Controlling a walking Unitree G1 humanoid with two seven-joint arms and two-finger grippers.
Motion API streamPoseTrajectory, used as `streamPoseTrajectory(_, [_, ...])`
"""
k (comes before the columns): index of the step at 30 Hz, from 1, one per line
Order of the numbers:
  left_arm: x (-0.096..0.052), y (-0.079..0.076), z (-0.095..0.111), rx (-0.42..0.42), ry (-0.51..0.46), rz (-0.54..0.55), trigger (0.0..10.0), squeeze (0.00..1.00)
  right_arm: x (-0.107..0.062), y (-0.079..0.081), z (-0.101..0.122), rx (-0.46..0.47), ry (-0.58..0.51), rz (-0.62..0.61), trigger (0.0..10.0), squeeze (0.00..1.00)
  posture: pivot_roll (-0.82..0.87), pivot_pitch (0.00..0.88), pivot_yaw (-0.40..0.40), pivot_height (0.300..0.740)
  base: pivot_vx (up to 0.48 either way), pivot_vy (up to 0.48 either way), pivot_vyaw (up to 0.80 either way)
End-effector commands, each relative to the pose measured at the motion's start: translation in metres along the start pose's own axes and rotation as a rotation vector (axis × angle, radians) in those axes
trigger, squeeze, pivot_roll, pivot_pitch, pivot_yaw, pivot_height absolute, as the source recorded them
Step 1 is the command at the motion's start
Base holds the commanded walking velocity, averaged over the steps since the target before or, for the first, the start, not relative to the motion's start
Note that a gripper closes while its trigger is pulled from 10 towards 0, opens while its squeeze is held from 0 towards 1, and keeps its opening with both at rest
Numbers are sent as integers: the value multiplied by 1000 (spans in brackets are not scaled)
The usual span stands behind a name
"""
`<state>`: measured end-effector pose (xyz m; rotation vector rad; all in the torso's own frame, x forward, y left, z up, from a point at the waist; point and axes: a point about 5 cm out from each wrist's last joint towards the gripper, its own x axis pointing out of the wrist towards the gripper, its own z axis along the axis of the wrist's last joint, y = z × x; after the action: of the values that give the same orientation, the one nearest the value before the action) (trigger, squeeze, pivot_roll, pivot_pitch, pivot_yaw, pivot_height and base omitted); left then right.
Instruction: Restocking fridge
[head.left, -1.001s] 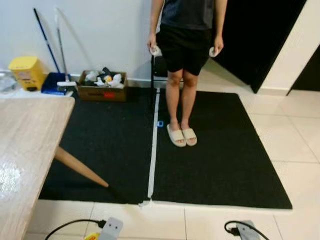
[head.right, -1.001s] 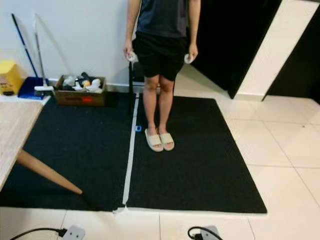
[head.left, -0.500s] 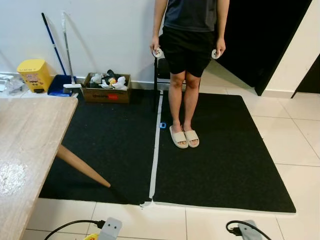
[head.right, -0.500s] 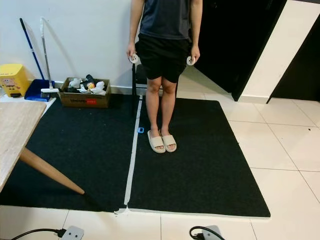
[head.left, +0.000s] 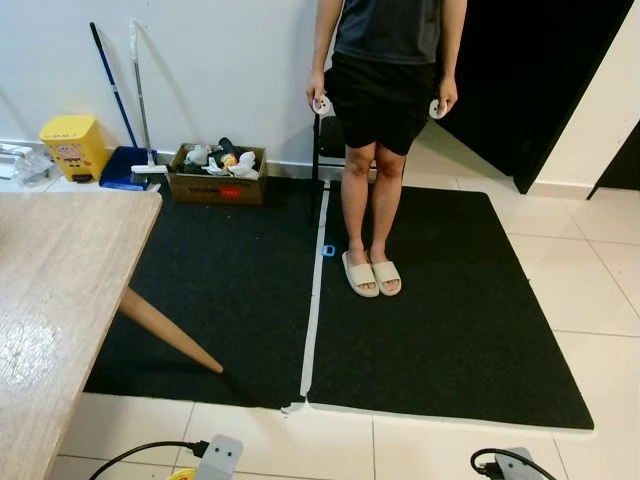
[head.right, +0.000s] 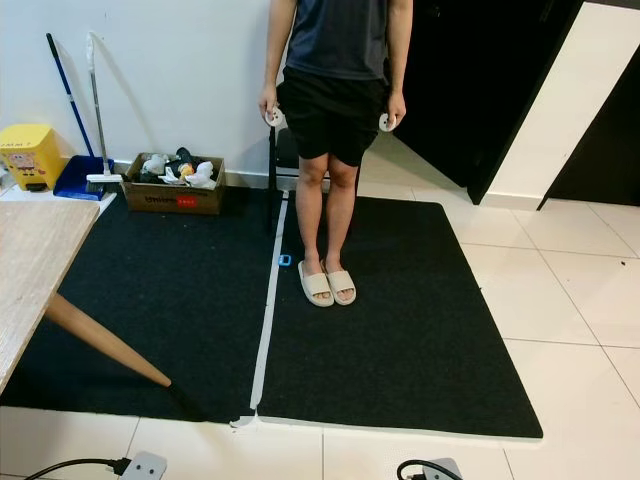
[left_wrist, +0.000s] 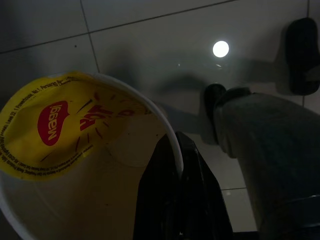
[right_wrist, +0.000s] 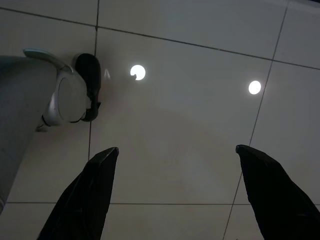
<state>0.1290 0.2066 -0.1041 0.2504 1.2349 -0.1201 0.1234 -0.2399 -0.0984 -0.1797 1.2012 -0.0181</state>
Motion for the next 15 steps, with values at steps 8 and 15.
streamPoseTrajectory(8, [-2, 10, -3, -20, 17, -15, 10000, 0, 5, 41, 18, -9, -31, 38, 10000, 0, 42, 0, -77, 740, 297, 0, 0])
streamPoseTrajectory(15, [-1, 3, -4, -27, 18, -24, 10000, 0, 5, 52, 22, -12, -38, 49, 10000, 0, 41, 0, -78, 740, 342, 0, 0])
